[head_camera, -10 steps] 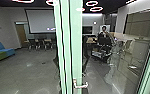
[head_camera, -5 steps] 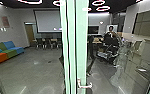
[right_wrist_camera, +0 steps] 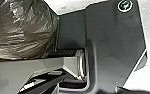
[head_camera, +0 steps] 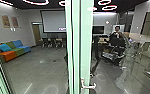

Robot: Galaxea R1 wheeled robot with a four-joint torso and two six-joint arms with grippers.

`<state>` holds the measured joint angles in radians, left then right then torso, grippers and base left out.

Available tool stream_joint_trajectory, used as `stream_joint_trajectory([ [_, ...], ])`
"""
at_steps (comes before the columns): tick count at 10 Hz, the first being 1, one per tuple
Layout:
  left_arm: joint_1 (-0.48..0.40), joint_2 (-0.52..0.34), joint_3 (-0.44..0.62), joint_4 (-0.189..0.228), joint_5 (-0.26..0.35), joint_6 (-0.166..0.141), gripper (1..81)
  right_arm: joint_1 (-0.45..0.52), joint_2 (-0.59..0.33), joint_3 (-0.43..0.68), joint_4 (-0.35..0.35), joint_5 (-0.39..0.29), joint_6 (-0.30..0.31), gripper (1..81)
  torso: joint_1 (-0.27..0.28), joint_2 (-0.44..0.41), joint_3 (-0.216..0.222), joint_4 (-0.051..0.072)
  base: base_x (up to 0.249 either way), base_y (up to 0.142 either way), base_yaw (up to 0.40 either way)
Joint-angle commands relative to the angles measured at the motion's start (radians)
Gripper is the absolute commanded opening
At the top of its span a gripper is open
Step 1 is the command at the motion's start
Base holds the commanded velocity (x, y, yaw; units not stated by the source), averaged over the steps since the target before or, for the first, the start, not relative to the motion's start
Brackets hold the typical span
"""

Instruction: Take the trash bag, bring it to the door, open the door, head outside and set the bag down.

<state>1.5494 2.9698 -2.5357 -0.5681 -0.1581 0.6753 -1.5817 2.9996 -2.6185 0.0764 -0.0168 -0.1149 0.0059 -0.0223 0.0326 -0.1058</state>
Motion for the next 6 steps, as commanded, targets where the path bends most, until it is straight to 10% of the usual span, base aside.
stream_joint_trajectory([
  [1,-0.054,-0.001,0.006,0.013,0.060,0.000,1.0,0.050,0.005,0.006,-0.010,-0.055,-0.006,81.1,0.000,0.000,0.000,0.000,0.000,0.000,0.138],
  [6,-0.054,0.002,0.006,0.013,0.060,0.000,1.0,0.050,0.006,0.006,-0.013,-0.055,-0.006,81.1,0.000,0.000,0.000,0.000,0.000,0.000,0.133],
])
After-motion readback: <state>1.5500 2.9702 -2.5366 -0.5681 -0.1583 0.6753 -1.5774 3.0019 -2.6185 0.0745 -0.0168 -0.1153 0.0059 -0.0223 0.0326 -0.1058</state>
